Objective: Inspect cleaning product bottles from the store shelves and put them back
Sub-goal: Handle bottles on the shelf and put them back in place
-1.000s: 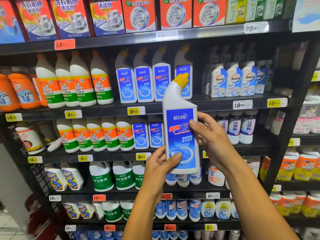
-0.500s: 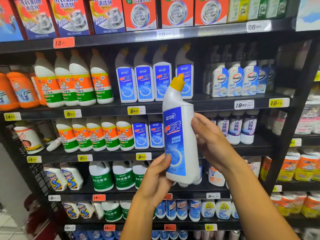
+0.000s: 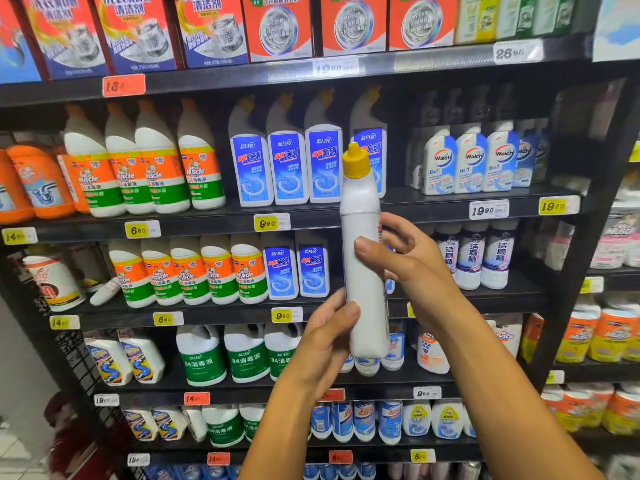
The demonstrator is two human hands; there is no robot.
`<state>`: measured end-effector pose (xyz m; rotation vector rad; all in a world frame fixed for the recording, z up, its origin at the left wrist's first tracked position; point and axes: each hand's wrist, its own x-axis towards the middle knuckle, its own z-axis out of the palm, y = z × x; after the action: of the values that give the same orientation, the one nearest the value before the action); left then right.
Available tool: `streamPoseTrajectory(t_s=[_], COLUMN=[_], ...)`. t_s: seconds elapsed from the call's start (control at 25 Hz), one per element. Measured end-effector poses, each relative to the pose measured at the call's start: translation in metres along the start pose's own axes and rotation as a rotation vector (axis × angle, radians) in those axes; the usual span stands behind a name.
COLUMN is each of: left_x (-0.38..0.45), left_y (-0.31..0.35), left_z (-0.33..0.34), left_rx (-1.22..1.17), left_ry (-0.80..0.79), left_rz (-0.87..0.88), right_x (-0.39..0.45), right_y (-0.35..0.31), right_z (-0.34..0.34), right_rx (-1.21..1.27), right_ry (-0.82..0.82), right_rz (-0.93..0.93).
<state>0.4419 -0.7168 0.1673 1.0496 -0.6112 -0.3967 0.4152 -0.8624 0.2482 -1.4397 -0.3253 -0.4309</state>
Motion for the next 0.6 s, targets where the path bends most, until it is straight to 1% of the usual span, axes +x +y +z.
streamPoseTrajectory(t_s=[0.12, 0.28, 0.36, 0.48, 0.56, 0.6], left_x=[0.001, 0.004, 0.006, 0.009, 0.009, 0.009], left_y=[0.001, 0.003, 0.006, 0.007, 0.005, 0.003], left_z=[-0.002, -0.007, -0.011, -0.016, -0.016, -0.015], left_rx=[0.017, -0.094, -0.098, -0.018, -0.002, 0.013], left_ry=[-0.003, -0.018, -0.034, -0.026, 0.009, 0.046], left_rz=[0.009, 0.015, -0.011, 0.009, 0.041, 0.056], right_x=[0.002, 0.005, 0.007, 0.010, 0.011, 0.011], right_y=[0.002, 0.002, 0.002, 0.005, 0.007, 0.008], right_z=[-0.004, -0.006, -0.008, -0.014, -0.019, -0.020], right_rx=[0.006, 0.091, 0.192, 0.312, 0.285, 0.239], right_ry=[-0.031, -0.076, -0.146, -0.252, -0.264, -0.245], right_rz=[-0.008, 0.027, 0.044, 0.079, 0.081, 0.069])
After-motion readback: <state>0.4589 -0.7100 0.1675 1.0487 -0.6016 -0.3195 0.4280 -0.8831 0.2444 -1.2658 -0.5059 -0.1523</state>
